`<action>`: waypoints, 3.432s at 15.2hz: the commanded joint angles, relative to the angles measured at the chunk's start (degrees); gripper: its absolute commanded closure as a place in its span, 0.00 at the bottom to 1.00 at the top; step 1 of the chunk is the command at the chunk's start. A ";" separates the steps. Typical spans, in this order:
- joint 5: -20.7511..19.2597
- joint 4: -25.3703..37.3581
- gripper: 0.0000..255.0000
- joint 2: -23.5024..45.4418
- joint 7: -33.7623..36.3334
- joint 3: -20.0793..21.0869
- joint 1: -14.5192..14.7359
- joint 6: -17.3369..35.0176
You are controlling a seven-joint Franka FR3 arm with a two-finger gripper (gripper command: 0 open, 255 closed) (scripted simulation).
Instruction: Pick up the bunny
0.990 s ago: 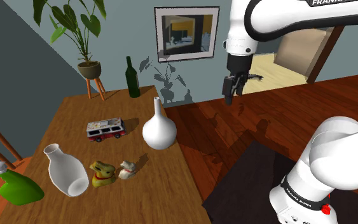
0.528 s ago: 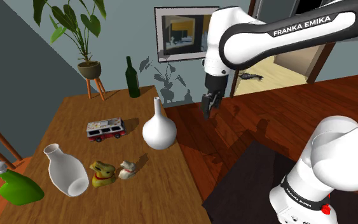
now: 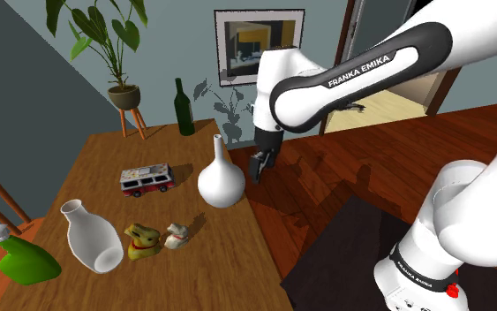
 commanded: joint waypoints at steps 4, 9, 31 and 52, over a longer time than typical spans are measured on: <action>0.54 2.81 0.00 9.66 -0.28 2.18 1.73 9.45; -0.55 7.75 0.00 19.65 0.29 4.17 3.34 16.94; -9.23 27.22 0.00 48.83 4.10 3.95 11.16 32.43; -7.82 26.99 1.00 42.23 3.68 5.31 10.02 26.12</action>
